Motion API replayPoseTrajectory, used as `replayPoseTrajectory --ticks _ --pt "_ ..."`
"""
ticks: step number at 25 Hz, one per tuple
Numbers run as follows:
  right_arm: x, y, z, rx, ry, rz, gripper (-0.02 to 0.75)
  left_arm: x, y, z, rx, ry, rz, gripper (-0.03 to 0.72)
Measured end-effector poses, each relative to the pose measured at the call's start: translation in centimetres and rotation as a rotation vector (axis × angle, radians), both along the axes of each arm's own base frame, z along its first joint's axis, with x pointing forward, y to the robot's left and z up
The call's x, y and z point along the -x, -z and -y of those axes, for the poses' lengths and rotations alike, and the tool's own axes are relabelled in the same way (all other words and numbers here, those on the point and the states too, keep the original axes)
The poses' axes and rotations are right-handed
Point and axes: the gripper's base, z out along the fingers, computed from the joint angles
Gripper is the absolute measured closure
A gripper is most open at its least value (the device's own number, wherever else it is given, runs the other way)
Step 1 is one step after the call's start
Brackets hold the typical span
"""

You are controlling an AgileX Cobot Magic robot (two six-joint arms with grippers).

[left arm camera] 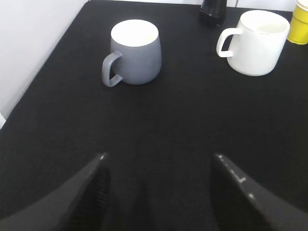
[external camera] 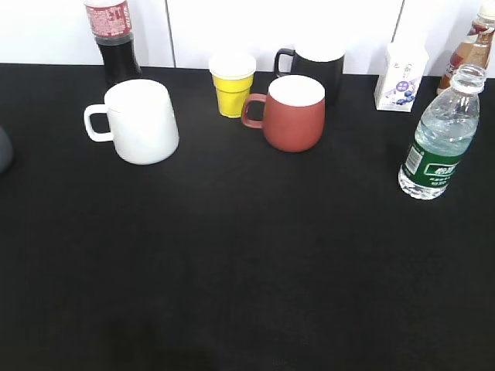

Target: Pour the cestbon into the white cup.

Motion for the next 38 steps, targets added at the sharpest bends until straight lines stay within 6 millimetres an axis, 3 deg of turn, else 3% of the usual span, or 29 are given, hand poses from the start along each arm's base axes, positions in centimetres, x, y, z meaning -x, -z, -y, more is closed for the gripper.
replayPoseTrajectory --ticks 11,12,14,16,19,22,25,29,34,38 --pt "0.0 0.0 0.0 0.0 0.0 0.0 0.144 0.0 -0.1 0.0 -0.001 -0.001 0.005 0.195" --pt "0.0 0.0 0.0 0.0 0.0 0.0 0.144 -0.1 -0.9 -0.2 -0.027 -0.017 0.046 0.195" --pt "0.0 0.0 0.0 0.0 0.0 0.0 0.144 -2.3 -4.2 -0.5 -0.097 -0.021 0.2 0.195" --pt "0.0 0.0 0.0 0.0 0.0 0.0 0.144 -6.1 -6.5 -0.3 -0.09 0.004 0.344 0.195" --pt "0.0 0.0 0.0 0.0 0.0 0.0 0.144 -12.0 -7.2 0.0 0.017 0.03 0.409 0.195" --pt "0.0 0.0 0.0 0.0 0.0 0.0 0.144 -15.9 -4.4 2.0 0.068 0.143 0.413 0.195" --pt "0.0 0.0 0.0 -0.001 -0.001 0.0 0.144 -18.5 1.2 4.5 0.08 0.247 0.337 0.195" --pt "0.0 0.0 0.0 -0.001 -0.001 0.0 0.144 -22.4 6.5 6.0 0.05 0.26 0.239 0.195" --pt "0.0 0.0 0.0 -0.001 -0.001 0.0 0.144 -25.7 11.4 6.8 0.025 0.25 0.254 0.235" --pt "0.0 0.0 0.0 -0.001 -0.001 0.0 0.144 -28.4 13.0 7.5 0.019 0.247 0.237 0.271"
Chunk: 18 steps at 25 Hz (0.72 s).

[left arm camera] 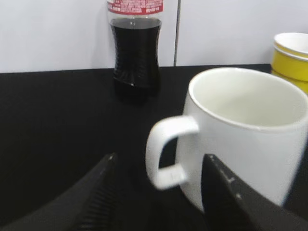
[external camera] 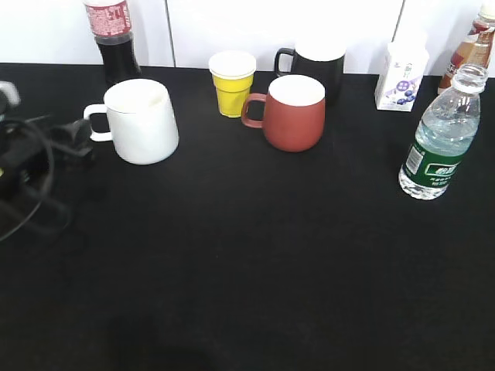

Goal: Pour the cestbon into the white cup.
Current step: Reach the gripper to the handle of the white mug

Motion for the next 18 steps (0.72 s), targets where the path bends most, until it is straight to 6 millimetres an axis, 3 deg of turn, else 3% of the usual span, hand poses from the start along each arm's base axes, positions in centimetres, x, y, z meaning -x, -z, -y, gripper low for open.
replayPoseTrajectory --ticks 4,9,12,14,16,18 --pt "0.0 0.0 0.0 0.0 0.0 0.0 0.144 -2.9 1.5 -0.6 -0.004 -0.045 -0.014 0.272" --pt "0.0 0.0 0.0 0.0 0.0 0.0 0.144 -3.8 2.1 -0.3 -0.021 -0.01 -0.013 0.283" --pt "0.0 0.0 0.0 0.0 0.0 0.0 0.144 -6.6 3.1 -0.5 -0.035 0.001 0.004 0.303" --pt "0.0 0.0 0.0 0.0 0.0 0.0 0.144 -8.8 3.9 -0.3 -0.055 0.048 0.044 0.37" --pt "0.0 0.0 0.0 -0.001 -0.001 0.0 0.144 -10.9 4.4 0.1 -0.056 0.069 0.095 0.543" --pt "0.0 0.0 0.0 -0.002 -0.002 0.0 0.144 -11.4 4.2 0.2 -0.05 0.085 0.117 0.647"
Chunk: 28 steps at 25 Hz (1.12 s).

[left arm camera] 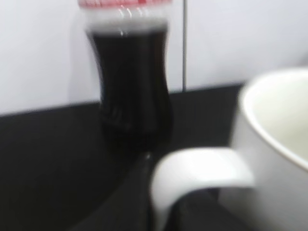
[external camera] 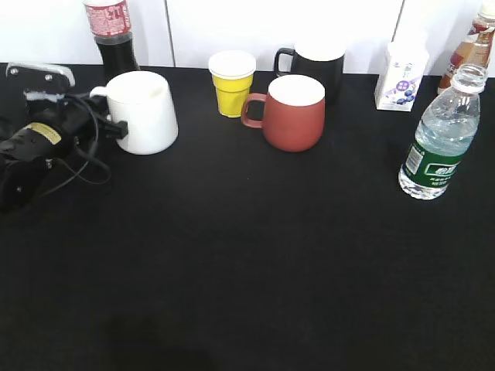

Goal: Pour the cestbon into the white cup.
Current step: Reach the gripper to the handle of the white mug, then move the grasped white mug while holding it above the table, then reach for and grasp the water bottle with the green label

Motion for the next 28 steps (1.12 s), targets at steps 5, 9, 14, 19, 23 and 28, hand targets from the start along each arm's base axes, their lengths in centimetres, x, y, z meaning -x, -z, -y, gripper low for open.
replayPoseTrajectory --ticks 5,9,14,19,23,28 --pt "0.0 0.0 0.0 0.0 0.0 0.0 0.144 3.1 -2.2 0.4 0.053 0.11 0.03 0.647" --pt "0.0 0.0 0.0 0.0 0.0 0.0 0.144 8.2 -6.2 1.3 0.073 0.299 0.089 0.649" --pt "0.0 0.0 0.0 0.0 0.0 0.0 0.144 11.1 -8.1 2.9 0.106 0.468 0.094 0.649" --pt "-0.9 -1.5 0.0 0.026 -0.012 0.066 0.144 11.8 -8.1 4.4 0.113 0.523 0.088 0.649" --pt "-8.9 -4.4 0.3 0.098 -0.062 0.213 0.144 11.8 -8.1 4.4 0.114 0.523 0.088 0.649" --pt "-15.2 3.1 0.7 -0.055 -0.01 0.247 0.178 11.8 -8.1 4.4 0.114 0.523 0.088 0.649"
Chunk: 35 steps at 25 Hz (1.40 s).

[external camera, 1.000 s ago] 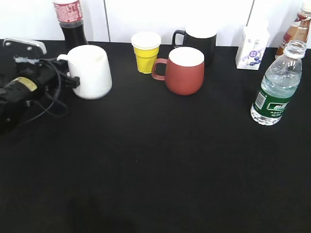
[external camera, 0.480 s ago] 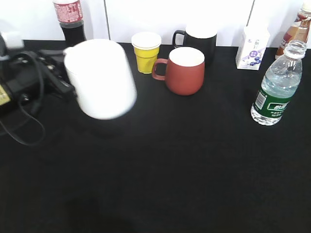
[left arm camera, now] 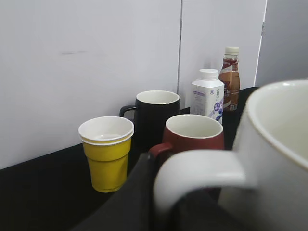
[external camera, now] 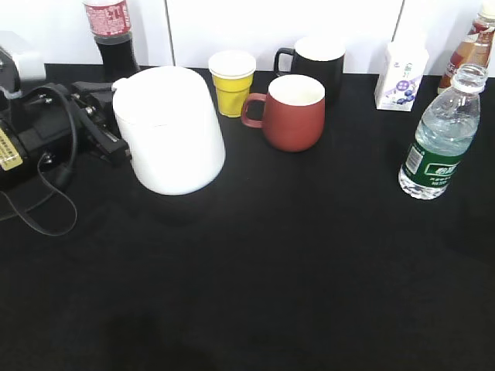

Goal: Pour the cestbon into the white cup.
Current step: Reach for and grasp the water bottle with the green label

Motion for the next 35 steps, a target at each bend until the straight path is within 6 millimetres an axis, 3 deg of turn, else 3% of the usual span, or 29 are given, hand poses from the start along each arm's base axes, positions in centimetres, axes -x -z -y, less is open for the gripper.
replayPoseTrajectory --ticks 2,9,12,16,20,29,33,35 --pt "-1.3 2.4 -0.2 -0.039 -0.007 -0.068 0.206 0.0 0.0 0.0 0.0 0.0 0.0 0.649" --pt "-4.8 7.6 -2.8 0.034 -0.23 -0.242 0.209 -0.2 -0.1 -0.2 0.015 -0.028 -0.004 0.649" --pt "-5.8 8.5 -4.4 0.116 -0.438 -0.153 0.098 -0.2 -0.1 -0.2 0.016 -0.03 -0.005 0.649" --pt "-7.1 10.7 -4.6 0.062 -0.433 -0.121 0.081 -0.2 -0.1 -0.2 0.016 -0.03 -0.005 0.649" --pt "-8.1 11.7 -4.1 0.028 -0.351 -0.081 0.079 -0.2 -0.1 -0.2 0.016 -0.03 -0.005 0.649" --pt "-14.1 13.2 -4.9 0.045 -0.411 -0.025 0.088 0.0 0.2 0.0 -0.014 -0.004 -0.013 0.649" --pt "-14.4 13.2 -5.0 0.049 -0.427 -0.014 0.223 0.0 0.2 0.0 -0.016 -0.004 -0.014 0.649" --pt "-14.4 13.2 -5.0 0.049 -0.427 -0.014 0.242 0.0 0.2 0.0 -0.016 -0.003 -0.014 0.649"
